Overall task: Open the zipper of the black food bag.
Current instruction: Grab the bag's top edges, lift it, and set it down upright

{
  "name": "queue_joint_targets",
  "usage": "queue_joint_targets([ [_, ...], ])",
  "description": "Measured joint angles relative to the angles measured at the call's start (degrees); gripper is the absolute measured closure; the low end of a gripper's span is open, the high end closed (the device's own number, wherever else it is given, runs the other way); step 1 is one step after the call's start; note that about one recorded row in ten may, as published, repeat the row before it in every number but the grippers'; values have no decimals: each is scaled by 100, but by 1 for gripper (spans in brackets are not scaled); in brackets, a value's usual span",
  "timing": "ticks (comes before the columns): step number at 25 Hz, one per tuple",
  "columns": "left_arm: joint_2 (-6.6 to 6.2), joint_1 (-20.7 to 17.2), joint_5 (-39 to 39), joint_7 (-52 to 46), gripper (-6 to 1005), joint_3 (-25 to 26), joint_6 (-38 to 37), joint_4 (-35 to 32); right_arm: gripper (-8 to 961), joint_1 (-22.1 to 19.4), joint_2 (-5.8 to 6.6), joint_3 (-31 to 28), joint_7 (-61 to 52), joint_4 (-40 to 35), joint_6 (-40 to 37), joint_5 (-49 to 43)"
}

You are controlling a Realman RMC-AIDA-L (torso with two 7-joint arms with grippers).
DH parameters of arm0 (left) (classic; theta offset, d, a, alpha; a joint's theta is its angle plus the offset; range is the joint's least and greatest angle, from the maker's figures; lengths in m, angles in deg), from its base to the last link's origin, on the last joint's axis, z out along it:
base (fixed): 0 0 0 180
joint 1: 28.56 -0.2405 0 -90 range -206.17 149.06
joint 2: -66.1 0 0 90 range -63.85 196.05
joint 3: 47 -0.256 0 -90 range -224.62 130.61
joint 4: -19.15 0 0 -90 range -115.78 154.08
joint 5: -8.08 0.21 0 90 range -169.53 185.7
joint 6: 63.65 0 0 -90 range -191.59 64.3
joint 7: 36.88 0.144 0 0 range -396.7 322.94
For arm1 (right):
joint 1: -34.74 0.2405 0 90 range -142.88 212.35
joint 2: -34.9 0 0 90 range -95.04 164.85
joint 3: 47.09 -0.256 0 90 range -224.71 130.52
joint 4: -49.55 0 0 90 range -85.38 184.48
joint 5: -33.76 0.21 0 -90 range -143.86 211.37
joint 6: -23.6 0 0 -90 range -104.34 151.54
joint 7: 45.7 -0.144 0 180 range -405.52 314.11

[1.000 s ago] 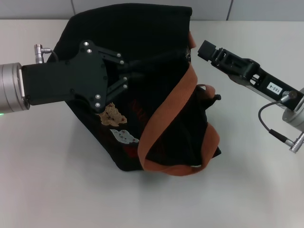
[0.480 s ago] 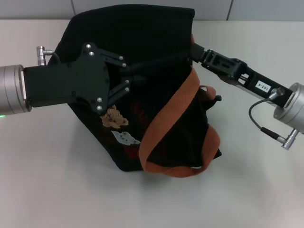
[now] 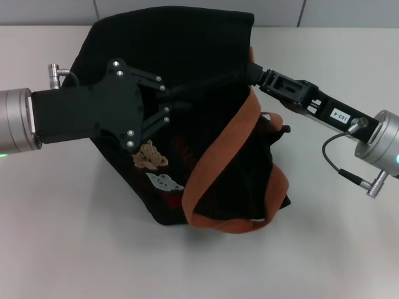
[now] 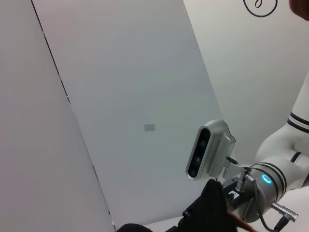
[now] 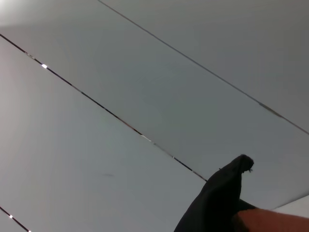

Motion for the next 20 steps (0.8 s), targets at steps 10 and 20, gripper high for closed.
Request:
queue_joint_targets([
  [10,-1,-9,-16,42,905,-45,11,40,766,-9,-5,8,15,6,-1,0],
  [20,-8,-10,-26,48,906,-19,22,40,894,-63,4,75,199,-6,-6,2],
])
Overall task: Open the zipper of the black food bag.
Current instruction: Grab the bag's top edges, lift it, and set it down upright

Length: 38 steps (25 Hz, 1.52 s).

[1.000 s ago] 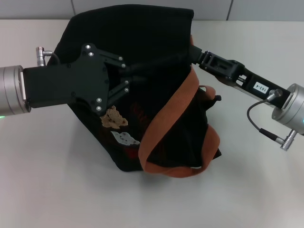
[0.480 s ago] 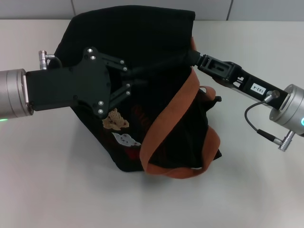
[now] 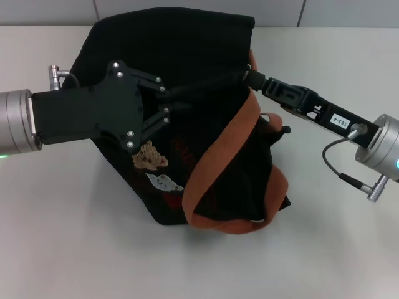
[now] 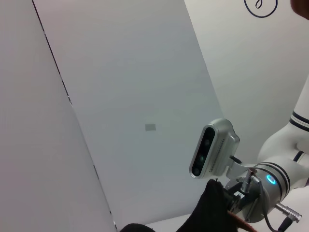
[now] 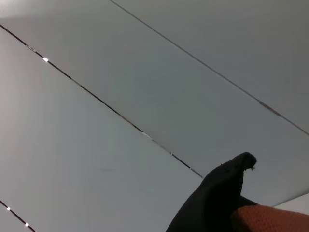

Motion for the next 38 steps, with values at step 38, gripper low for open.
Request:
queue_joint_targets([
  [38,5,10,-73,3,905,319,43,93,866,-253,14,-42,1140,-335,-434,62],
])
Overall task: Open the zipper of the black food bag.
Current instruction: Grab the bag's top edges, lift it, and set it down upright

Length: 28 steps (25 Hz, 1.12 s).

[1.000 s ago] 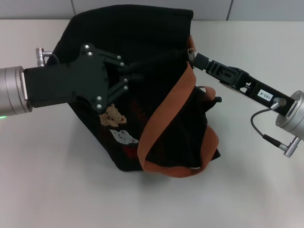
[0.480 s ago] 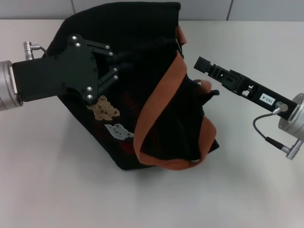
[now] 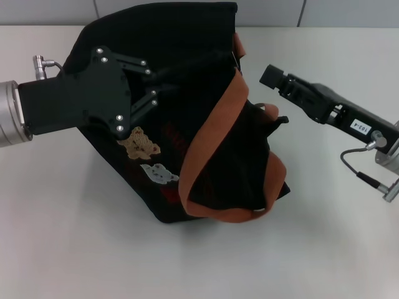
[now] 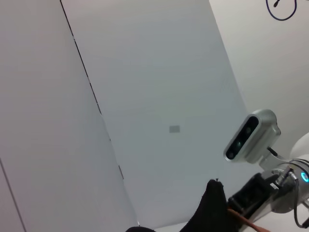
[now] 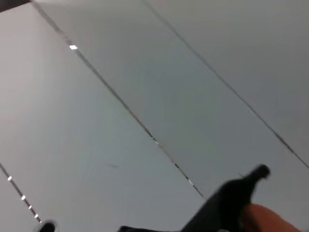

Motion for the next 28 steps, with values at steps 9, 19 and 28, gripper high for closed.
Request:
queue_joint_targets([
  [9,12,46,-35,140,906,-65,-36,185,637,199,5,-11,294,-248,-152,25],
  [19,13,46,-64,147,905,-153,-58,197,606,410,-13,40,275,-181,327,-13],
  [28,13,60,-92,147,905,-148,-57,197,607,416,-23,182,316,-178,156,-39],
])
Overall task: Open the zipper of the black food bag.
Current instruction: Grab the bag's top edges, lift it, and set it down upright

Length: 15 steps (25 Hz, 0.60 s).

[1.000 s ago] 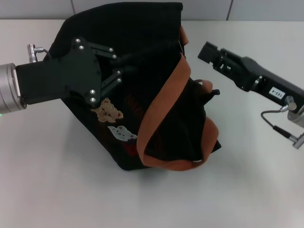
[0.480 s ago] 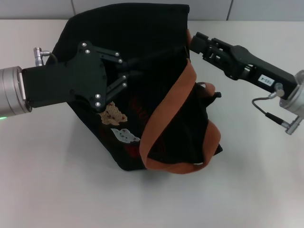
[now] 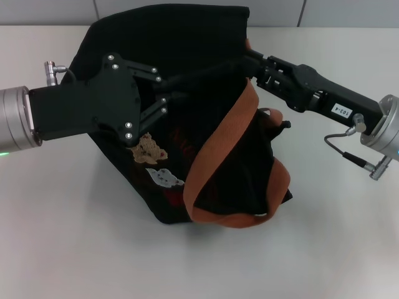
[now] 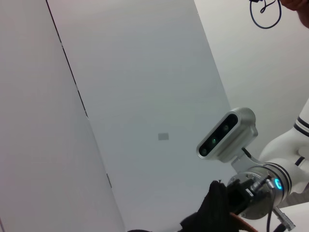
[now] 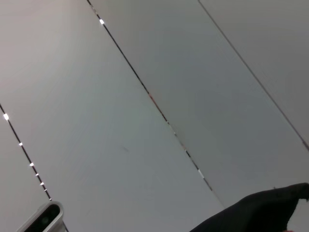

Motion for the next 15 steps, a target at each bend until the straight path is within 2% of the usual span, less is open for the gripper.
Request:
queue_joint_targets([
  [10,0,21,-47,8,906,-3,-53,0,606,21,1,22,-12,14,189,21],
  [15,-1,21,-51,8,906,-3,-54,0,678,81,1,21,-23,97,240,11],
])
